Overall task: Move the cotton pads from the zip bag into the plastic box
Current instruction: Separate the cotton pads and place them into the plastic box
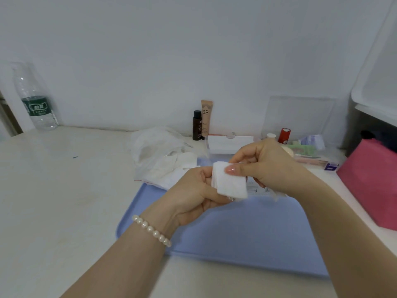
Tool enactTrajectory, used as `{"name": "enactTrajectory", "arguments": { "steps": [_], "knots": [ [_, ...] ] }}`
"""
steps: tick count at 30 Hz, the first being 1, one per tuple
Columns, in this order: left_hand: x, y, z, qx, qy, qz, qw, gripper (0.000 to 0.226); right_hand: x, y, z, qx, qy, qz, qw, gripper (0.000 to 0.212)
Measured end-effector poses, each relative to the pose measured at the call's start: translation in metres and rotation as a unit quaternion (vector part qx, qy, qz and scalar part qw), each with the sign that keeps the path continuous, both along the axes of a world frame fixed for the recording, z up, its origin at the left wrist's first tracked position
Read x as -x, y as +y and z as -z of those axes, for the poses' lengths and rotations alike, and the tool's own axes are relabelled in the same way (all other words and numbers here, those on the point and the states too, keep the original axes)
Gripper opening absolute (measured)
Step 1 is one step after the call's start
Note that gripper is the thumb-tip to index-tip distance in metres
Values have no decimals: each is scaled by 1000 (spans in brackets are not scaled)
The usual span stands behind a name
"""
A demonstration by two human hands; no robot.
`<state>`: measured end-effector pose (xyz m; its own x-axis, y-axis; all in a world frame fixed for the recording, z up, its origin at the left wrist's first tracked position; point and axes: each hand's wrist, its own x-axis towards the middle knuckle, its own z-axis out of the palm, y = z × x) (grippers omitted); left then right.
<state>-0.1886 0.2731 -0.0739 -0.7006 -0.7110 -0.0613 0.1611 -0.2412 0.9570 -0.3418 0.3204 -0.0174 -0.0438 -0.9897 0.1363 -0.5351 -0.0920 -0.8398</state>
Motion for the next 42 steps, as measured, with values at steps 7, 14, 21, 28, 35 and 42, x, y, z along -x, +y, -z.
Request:
{"name": "enactTrajectory", "arguments": {
  "steps": [7, 14, 21, 28, 35, 42],
  "knots": [
    [-9, 0, -12, -84, 91, 112, 986, 48, 2, -1, 0, 18, 17, -9, 1000, 8],
    [2, 8, -9, -39, 37, -9, 999, 33, -4, -4, 3, 21, -49, 16, 998, 15],
    [-7, 6, -14, -4, 83, -4, 997, 25, 10, -16, 4, -22, -416, 141, 898, 31],
    [-1, 7, -5, 118, 16, -20, 993, 32, 2, -22, 12, -22, -506, 111, 855, 31],
    [-5, 1, -11, 63, 93, -89, 990, 25, 6, -20, 11, -56, -467, 11, 882, 37],
    [-5, 5, -15, 26, 119, -70, 990, 24, 7, -23, 16, -33, -503, 66, 861, 10]
  ]
}}
